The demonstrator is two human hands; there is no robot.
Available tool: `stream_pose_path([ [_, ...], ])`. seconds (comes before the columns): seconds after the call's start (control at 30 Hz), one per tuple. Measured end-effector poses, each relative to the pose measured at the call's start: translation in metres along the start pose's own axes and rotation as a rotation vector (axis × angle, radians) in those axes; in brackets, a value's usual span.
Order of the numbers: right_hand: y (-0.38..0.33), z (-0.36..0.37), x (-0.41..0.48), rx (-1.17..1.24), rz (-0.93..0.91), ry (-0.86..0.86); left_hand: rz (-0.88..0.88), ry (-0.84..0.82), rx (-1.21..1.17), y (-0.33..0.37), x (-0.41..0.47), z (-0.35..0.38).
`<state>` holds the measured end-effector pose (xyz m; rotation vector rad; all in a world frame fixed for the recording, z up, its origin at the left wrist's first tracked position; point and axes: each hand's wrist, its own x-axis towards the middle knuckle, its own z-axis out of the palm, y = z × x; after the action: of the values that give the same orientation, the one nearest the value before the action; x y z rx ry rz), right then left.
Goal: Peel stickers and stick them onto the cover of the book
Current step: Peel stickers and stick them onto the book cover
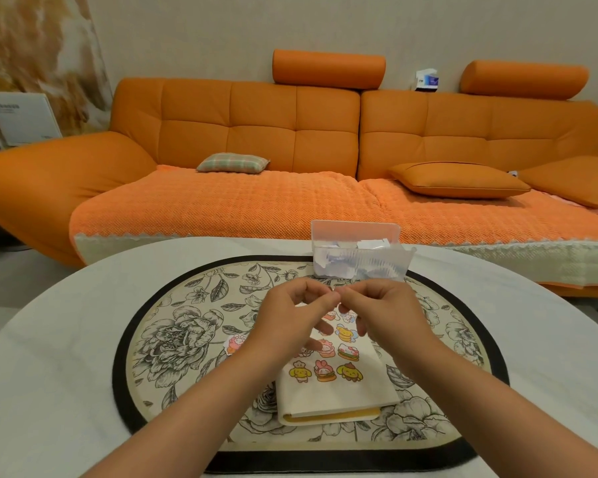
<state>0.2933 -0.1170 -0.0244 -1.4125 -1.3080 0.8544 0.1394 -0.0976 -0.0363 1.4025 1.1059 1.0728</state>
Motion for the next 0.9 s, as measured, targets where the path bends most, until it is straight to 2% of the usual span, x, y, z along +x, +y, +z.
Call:
stream_pose_path([
  [0.1,0.0,0.003,0.003,0.081,0.067,-0.027,0.004,-0.033,0.003,0.001,0.002,-0.004],
  [0.23,0.002,0.009,0.007,0.059,0.106,-0.018,0.036,-0.063,0.123,-0.001,0.006,-0.009],
  [0.43,0.0,0.013,0.012,-0.112,-0.018,0.048,0.039,-0.098,0.32,-0.007,0.014,-0.03],
  [0.6,-0.004,0.014,0.029,-0.147,-0.038,0.124,0.038,-0.019,0.286,-0.012,0.025,-0.05],
  [0.7,-0.006,0.014,0.056,-0.269,-0.106,0.213,0.052,0.013,0.271,-0.013,0.032,-0.059],
  [0.8,-0.003,0.016,0.094,-0.497,-0.19,0.3,0.059,0.022,0.259,-0.015,0.035,-0.063],
  [0.9,0.0,0.02,0.128,-0.723,-0.197,0.335,0.061,0.027,0.278,-0.017,0.036,-0.065],
])
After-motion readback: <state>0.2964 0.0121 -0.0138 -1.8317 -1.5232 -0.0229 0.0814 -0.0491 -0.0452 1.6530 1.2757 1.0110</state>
